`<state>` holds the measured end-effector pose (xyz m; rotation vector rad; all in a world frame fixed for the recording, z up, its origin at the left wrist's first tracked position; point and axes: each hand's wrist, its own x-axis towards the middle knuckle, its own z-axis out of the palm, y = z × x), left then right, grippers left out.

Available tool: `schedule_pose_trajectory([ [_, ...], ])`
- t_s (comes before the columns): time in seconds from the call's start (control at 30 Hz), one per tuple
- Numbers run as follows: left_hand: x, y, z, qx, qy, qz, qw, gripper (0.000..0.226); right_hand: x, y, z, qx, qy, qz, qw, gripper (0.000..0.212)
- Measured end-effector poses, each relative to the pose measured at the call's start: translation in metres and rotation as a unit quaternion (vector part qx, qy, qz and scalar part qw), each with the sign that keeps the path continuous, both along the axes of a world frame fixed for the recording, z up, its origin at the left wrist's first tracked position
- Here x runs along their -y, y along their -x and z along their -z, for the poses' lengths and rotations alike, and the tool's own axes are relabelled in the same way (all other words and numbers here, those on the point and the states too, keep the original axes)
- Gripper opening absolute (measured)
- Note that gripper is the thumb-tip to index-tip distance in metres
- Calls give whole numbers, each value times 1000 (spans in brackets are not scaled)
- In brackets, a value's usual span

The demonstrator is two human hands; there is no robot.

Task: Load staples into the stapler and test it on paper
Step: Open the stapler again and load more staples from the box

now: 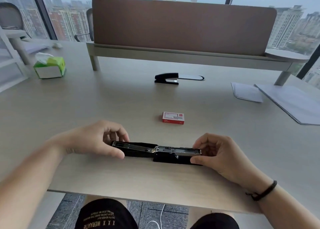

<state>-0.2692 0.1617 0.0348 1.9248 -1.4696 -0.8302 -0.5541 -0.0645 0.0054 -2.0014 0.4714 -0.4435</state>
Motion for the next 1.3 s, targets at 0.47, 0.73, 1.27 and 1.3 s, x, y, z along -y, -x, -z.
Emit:
schedule_pose_trajectory([
  [0.47,152,-13,20,65,90,-22,994,60,68,-78,-28,-24,-18,101,994,56],
  [0.73,151,-6,41,66,162,-37,984,45,72,-102,-5,12,-17,34,999,73],
  [1.27,150,0,30,78,164,-62,981,45,68,-102,3,14,-29,-23,999,53],
  [1.3,150,0,29,75,161,-63,982,45,68,-102,3,11,-14,-20,1000,50],
])
